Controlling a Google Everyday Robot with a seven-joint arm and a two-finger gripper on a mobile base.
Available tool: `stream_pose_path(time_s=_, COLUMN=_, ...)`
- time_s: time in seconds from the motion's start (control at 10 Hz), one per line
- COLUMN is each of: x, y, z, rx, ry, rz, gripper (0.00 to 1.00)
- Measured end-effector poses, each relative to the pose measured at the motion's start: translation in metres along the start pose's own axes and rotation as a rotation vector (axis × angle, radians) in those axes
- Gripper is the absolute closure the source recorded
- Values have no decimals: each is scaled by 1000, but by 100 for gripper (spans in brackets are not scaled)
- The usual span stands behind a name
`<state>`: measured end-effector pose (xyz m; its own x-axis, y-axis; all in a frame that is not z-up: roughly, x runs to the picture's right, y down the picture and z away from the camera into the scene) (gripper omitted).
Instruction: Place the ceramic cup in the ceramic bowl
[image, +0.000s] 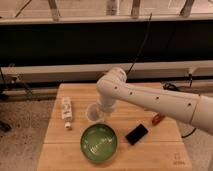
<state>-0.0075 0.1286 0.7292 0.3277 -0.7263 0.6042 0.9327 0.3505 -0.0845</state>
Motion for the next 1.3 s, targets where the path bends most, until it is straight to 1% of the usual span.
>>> stream_pose_path(time_s=0.1, x=-1, y=1, z=0, rx=2, ry=-2, rz=2, gripper=97)
stream_pose_path(time_s=0.2, x=1, y=-4, z=-1, rx=14, ry=-10, rz=3, gripper=97)
stream_pose_path(time_s=0.4, x=12, y=-18, z=-4, rx=40, ry=-29, rz=-8, gripper=97)
stream_pose_path(time_s=0.5, x=13, y=-18, z=-8, rx=41, ry=-36, rz=-8, gripper=97)
stream_pose_path(time_s=0.9, x=-6, y=-23, z=-25, rx=65, ry=-64, rz=-25, gripper=97)
stream_pose_path(time_s=1.1, x=-23, y=-22, z=-34, rx=72, ry=-83, rz=-40, gripper=97)
stream_pose_path(time_s=1.3, x=-38, y=-15, z=-38, rx=73, ry=-102, rz=-44, gripper=97)
